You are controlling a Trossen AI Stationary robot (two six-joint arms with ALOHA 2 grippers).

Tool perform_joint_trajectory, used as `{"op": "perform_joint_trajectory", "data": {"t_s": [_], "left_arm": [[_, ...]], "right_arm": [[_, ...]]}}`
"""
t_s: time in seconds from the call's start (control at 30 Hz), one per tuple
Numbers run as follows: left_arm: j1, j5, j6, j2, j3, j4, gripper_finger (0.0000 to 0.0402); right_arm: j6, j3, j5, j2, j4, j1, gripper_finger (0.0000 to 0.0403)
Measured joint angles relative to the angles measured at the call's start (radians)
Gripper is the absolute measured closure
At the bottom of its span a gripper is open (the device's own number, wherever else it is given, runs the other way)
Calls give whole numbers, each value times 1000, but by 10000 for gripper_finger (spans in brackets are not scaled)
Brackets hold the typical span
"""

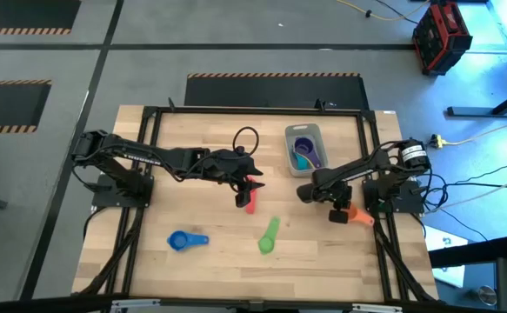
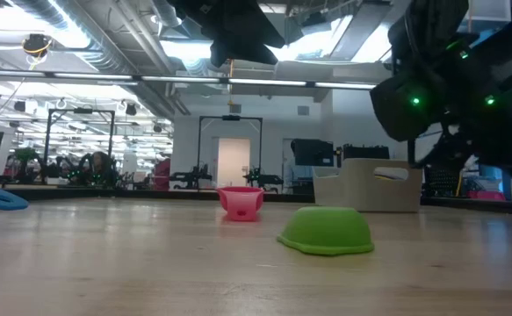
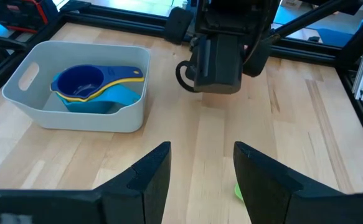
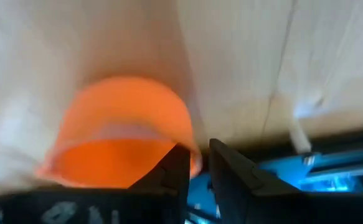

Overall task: Nest measuring cups in basket
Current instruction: Stack the orange measuring cup on top of the dark blue measuring cup in the grey bin

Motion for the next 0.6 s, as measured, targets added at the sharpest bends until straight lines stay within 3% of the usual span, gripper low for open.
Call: {"op": "perform_joint_trajectory", "data": {"t_s": [0.23,0.43,0.6], "left_arm": [[0,0,0,0,0,0,234],[0,0,0,0,0,0,234],[0,0,0,0,0,0,234]], "right_arm": [[-46,0,4,0,91,0,343],[-49,0,-6,-2,85,0,386],[-48,4,-8,-2,82,0,390]]}}
